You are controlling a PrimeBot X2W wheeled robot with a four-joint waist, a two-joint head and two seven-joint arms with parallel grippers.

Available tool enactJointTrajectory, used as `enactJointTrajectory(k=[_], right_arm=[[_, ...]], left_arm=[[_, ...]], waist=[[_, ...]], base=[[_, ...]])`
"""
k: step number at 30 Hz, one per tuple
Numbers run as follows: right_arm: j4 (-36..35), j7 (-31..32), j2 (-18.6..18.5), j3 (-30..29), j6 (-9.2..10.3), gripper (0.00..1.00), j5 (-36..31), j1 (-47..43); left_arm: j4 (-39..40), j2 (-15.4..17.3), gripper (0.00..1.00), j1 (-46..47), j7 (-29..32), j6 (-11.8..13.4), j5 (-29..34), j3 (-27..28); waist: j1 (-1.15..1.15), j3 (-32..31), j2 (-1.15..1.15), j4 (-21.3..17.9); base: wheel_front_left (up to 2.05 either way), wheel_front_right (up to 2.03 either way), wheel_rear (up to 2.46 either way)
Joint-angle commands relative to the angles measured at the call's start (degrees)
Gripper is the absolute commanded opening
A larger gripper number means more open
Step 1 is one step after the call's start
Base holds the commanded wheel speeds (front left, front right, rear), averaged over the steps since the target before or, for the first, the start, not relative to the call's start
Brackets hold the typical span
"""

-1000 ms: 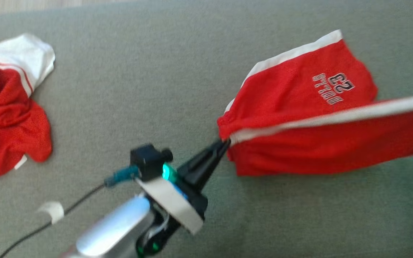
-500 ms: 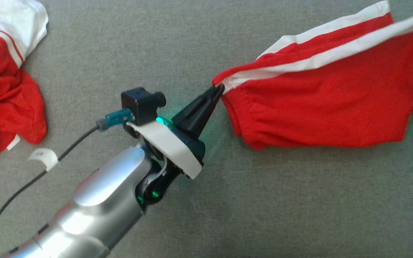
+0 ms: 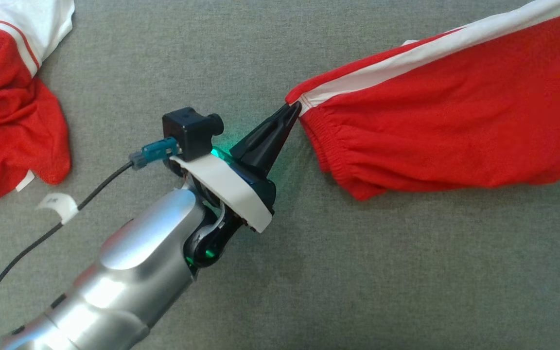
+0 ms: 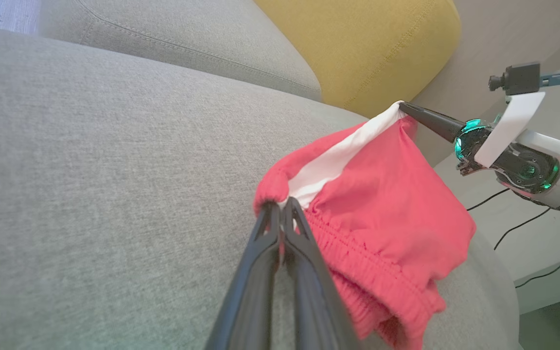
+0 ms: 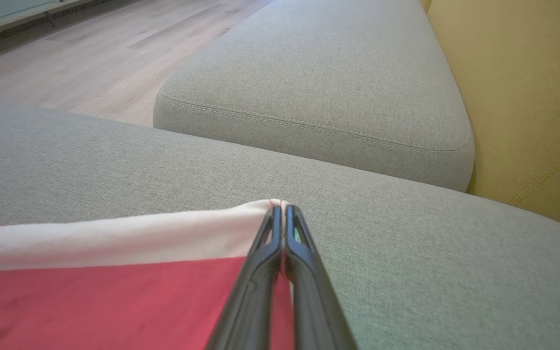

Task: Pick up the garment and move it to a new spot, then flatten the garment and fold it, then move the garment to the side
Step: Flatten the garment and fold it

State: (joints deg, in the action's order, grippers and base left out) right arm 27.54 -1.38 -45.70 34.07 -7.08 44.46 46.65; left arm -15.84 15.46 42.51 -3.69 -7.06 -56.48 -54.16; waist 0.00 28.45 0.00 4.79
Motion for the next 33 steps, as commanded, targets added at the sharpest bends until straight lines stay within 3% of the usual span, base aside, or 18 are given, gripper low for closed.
enactJointTrajectory(k=[1, 2, 3, 9, 13, 19, 23, 29, 33], right_arm=[[-0.03, -0.94, -1.16, 0.74, -0.41, 0.44, 1.01, 0.19], [0.37, -1.26, -0.83, 1.6, -0.41, 0.84, 1.63, 0.59], [0.75, -1.55, -0.46, 2.2, -0.41, 1.0, 2.64, 0.89], [1.29, -5.15, -0.58, 5.45, -0.41, 1.0, 5.54, 0.88], [-0.57, -7.72, -1.5, 6.83, -0.41, 1.0, 7.42, -2.81], [-2.69, -10.21, -1.97, 6.92, -0.41, 1.0, 9.99, -12.26], [-1.02, -10.77, -0.67, 4.65, -0.41, 1.0, 11.59, -17.65], [4.61, -10.9, 0.83, -0.96, -0.41, 1.0, 12.63, -19.06], [12.92, -8.42, 1.95, -5.27, -0.41, 1.0, 12.19, -16.85]], left_arm=[[1.19, 0.78, 0.49, 2.01, -0.65, 0.09, 0.45, 1.47], [1.02, 0.75, 0.87, 1.95, -0.7, 0.16, 0.52, 1.39], [0.87, 0.72, 1.0, 1.86, -0.77, 0.26, 0.54, 1.35], [0.11, 0.66, 1.0, 0.43, -2.86, 1.8, 1.82, 1.11], [-0.04, 1.26, 1.0, -1.8, -7.22, 5.03, 5.02, 1.24], [2.92, 1.32, 1.0, -8.1, -11.16, 15.09, 13.78, 4.09], [9.86, -1.21, 1.0, -14.97, -11.28, 22.42, 23.21, 10.4], [16.7, -5.7, 1.0, -23.84, -11.3, 26.74, 33.53, 15.76], [18.86, -9.3, 1.0, -29.33, -11.3, 25.85, 39.26, 17.94]], waist=[[0.0, -0.09, 0.0, 0.0], [0.0, -0.17, 0.0, -0.01], [0.0, -0.27, 0.0, -0.08], [0.0, -2.42, 0.0, -0.55], [0.0, -5.27, 0.0, -1.07], [0.0, -9.04, 0.0, -1.27], [0.0, -10.14, 0.0, 0.07], [0.0, -9.74, 0.0, 3.31], [0.0, -8.56, 0.0, 7.05]], base=[[0.0, 0.0, 0.0], [0.0, 0.0, 0.0], [0.0, 0.0, 0.0], [0.0, 0.0, 0.0], [0.0, 0.0, 0.0], [0.0, 0.0, 0.0], [0.0, 0.0, 0.0], [0.0, 0.0, 0.0], [0.0, 0.0, 0.0]])
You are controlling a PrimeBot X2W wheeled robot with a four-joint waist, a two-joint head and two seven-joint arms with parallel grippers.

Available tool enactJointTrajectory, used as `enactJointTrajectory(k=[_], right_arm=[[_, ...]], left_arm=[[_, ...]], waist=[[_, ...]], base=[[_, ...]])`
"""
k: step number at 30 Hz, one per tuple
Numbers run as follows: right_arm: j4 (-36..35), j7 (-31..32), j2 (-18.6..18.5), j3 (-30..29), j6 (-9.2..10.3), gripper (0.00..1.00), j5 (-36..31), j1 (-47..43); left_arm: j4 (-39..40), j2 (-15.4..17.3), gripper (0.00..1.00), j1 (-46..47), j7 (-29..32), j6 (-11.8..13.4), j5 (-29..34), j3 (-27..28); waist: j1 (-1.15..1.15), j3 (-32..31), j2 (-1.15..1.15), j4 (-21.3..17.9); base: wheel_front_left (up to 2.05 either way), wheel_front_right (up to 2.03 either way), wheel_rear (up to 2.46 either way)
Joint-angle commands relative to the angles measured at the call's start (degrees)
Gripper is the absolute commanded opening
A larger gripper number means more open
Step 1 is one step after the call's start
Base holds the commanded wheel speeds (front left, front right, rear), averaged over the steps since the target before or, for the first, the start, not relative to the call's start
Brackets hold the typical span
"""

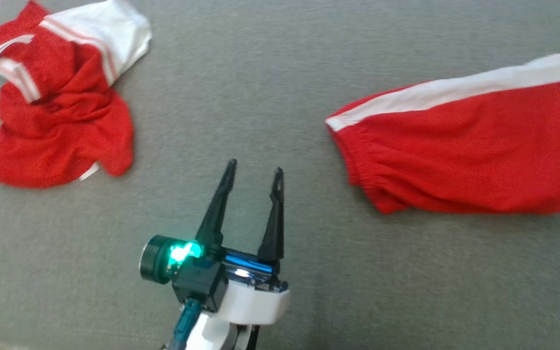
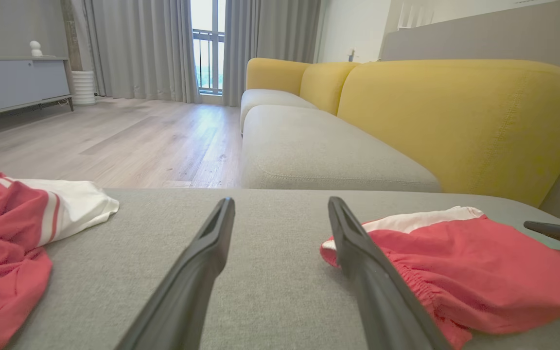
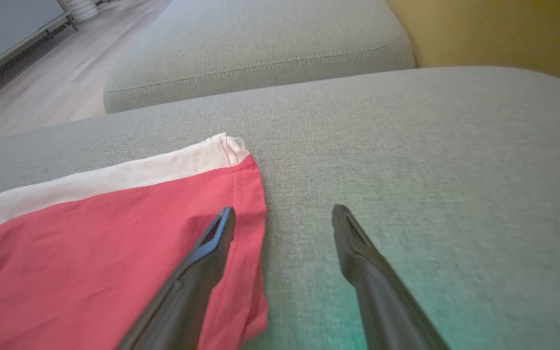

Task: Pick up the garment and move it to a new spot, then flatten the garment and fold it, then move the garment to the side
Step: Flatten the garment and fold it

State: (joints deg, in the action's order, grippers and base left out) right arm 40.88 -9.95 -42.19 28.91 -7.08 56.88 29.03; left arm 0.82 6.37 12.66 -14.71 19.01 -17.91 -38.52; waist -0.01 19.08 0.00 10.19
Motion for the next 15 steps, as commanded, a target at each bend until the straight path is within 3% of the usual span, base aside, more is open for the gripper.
enactJointTrajectory(k=[1, 11, 12, 13, 14, 15], right_arm=[[1.06, 0.9, -1.44, -0.45, -0.41, 1.0, -0.49, 1.37], [7.07, 9.05, 0.56, 1.12, -0.41, 1.0, 1.65, 3.13], [6.8, 9.68, 0.76, 1.65, -0.41, 0.62, 2.04, 2.9], [6.4, 10.23, 0.94, 2.03, -0.41, 0.36, 2.71, 2.58], [5.87, 10.6, 1.06, 2.42, -0.41, 0.0, 3.31, 2.22], [5.26, 11.02, 1.08, 2.86, -0.41, 0.0, 3.87, 1.82]], left_arm=[[2.33, -0.72, 1.0, -0.15, -0.28, -0.66, 1.32, 2.6], [2.71, -3.11, 1.0, -3.33, -0.29, -4.28, 4.59, 5.8], [2.71, -3.19, 1.0, -3.59, -0.29, -4.49, 4.78, 6.0], [2.67, -3.25, 1.0, -3.84, -0.29, -4.69, 4.95, 6.15], [2.58, -3.31, 1.0, -4.07, -0.29, -4.87, 5.09, 6.26], [2.49, -3.35, 1.0, -4.26, -0.29, -5.01, 5.23, 6.35]], waist=[[0.01, 1.03, 0.0, 2.34], [0.01, 1.87, 0.0, 6.03], [0.01, 1.84, 0.0, 6.14], [0.01, 1.78, 0.0, 6.24], [0.01, 1.69, 0.0, 6.29], [0.01, 1.59, 0.0, 6.26]], base=[[0.0, 0.0, 0.0], [0.0, 0.0, 0.0], [0.0, 0.0, 0.0], [0.0, 0.0, 0.0], [0.0, 0.0, 0.0], [0.0, 0.0, 0.0]])
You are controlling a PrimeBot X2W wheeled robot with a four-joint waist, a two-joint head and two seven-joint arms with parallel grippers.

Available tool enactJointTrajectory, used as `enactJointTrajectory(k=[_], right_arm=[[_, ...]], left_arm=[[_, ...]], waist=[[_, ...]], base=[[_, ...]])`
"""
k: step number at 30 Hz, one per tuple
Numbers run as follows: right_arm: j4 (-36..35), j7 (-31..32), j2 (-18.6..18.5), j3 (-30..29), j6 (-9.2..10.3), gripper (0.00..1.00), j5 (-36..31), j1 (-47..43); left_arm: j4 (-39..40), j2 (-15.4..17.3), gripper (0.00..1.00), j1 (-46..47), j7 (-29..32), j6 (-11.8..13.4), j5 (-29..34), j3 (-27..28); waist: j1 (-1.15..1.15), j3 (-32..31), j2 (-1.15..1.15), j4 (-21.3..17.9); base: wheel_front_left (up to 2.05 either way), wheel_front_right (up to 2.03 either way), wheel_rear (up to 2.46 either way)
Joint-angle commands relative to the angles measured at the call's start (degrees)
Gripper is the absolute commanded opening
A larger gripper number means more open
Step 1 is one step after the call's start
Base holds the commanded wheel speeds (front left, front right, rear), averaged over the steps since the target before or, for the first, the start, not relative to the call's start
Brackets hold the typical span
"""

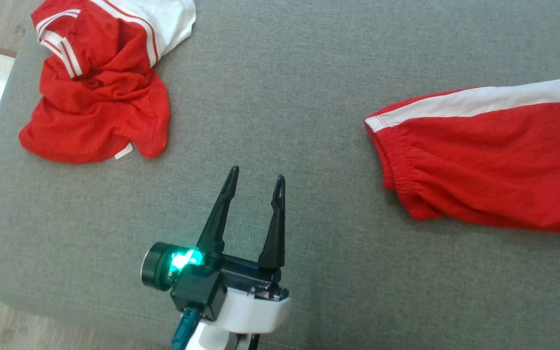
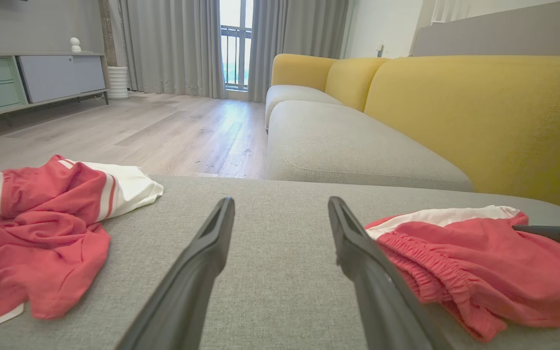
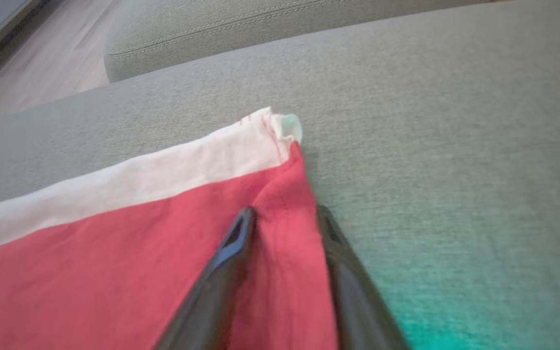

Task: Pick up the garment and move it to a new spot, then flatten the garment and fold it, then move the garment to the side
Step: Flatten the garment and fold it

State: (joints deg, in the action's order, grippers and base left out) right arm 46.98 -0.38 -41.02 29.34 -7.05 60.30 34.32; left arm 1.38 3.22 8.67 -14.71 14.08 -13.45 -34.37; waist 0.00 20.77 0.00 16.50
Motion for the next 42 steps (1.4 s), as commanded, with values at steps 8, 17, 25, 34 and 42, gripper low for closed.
enactJointTrajectory(k=[8, 17, 25, 34, 42], right_arm=[[-1.69, -1.57, -2.22, 3.63, -0.44, 0.0, 1.01, -4.13], [0.4, -3.49, -9.79, 4.15, -0.44, 0.0, -2.22, -2.73], [-2.25, -5.2, -10.82, 4.91, -0.44, 0.0, -6.89, 1.59], [-8.58, -3.45, -0.03, 3.98, -0.44, 0.0, -12.76, 3.44], [-13.54, -0.55, 13.26, 2.36, -0.44, 0.53, -17.77, 2.18]], left_arm=[[1.14, -0.32, 1.0, -1.39, -0.29, -0.96, 0.98, 3.1], [0.08, -0.34, 1.0, -1.76, -0.29, -2.14, 0.88, 3.46], [-1.57, -0.34, 1.0, -2.32, -0.29, -2.82, 0.48, 3.46], [-2.76, -0.34, 1.0, -3.64, -0.29, -3.33, -0.83, 3.3], [-2.98, -0.34, 1.0, -3.91, -0.29, -3.23, -1.99, 2.83]], waist=[[0.0, -2.42, 0.0, -3.26], [0.0, -4.89, 0.0, -8.17], [0.0, -7.32, 0.0, -9.85], [0.0, -11.56, 0.0, -9.48], [0.0, -12.34, 0.0, -8.89]], base=[[0.0, 0.0, 0.0], [0.0, 0.0, 0.0], [0.0, 0.0, 0.0], [0.0, 0.0, 0.0], [0.0, 0.0, 0.0]])
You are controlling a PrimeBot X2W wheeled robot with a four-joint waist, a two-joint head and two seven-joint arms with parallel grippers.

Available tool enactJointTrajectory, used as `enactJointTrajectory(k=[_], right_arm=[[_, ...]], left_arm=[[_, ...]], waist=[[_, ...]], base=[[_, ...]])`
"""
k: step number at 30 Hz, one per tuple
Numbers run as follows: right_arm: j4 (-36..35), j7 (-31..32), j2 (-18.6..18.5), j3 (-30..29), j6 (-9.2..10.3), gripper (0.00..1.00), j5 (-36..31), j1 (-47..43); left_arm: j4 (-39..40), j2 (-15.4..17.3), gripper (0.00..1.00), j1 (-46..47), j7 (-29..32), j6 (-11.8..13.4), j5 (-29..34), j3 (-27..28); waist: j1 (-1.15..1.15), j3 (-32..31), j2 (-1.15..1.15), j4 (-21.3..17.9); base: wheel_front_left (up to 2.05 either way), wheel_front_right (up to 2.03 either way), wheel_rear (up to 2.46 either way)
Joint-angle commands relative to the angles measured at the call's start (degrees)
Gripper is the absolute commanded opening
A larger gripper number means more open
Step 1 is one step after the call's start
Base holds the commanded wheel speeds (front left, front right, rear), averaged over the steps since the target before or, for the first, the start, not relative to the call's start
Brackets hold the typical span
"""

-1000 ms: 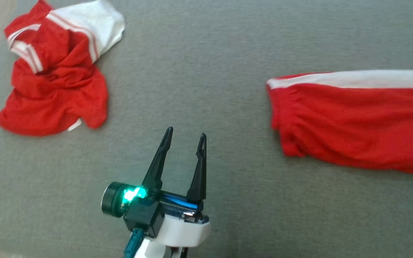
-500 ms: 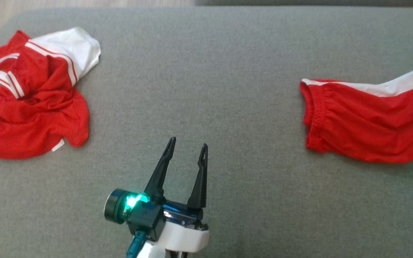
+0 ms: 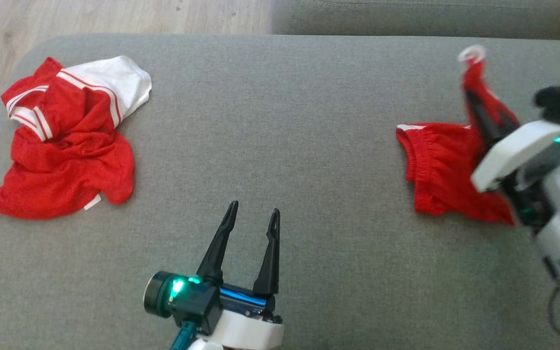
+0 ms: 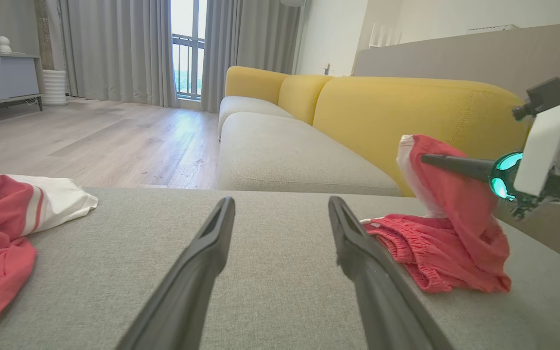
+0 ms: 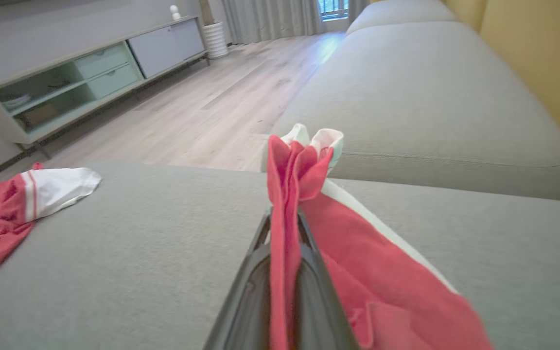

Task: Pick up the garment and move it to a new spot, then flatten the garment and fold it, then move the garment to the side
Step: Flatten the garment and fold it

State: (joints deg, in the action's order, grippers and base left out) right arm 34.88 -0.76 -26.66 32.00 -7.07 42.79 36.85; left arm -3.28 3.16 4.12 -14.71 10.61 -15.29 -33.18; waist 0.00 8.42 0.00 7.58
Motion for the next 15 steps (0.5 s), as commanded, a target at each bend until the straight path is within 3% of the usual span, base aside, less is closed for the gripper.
enactJointTrajectory(k=[1, 5, 15], right_arm=[[-2.0, 0.04, 0.16, -0.4, -0.42, 1.0, -0.62, -0.54], [-4.92, -0.04, 1.89, -1.89, -0.42, 1.0, -0.96, -1.77], [-10.4, -1.93, -5.7, -11.38, -0.42, 1.0, -2.87, -10.34]], left_arm=[[1.61, -0.28, 1.0, 0.74, -0.29, 0.23, -0.27, 1.52], [1.55, -0.28, 1.0, 1.12, -0.29, 0.37, -0.49, 1.49], [1.45, -0.28, 1.0, -1.01, -0.29, 0.79, -0.31, 3.66]], waist=[[0.0, 0.04, 0.0, 0.12], [0.0, 0.07, 0.0, 0.04], [0.0, -2.81, 0.0, -3.52]], base=[[0.0, 0.0, 0.0], [0.0, 0.0, 0.0], [0.0, 0.0, 0.0]])
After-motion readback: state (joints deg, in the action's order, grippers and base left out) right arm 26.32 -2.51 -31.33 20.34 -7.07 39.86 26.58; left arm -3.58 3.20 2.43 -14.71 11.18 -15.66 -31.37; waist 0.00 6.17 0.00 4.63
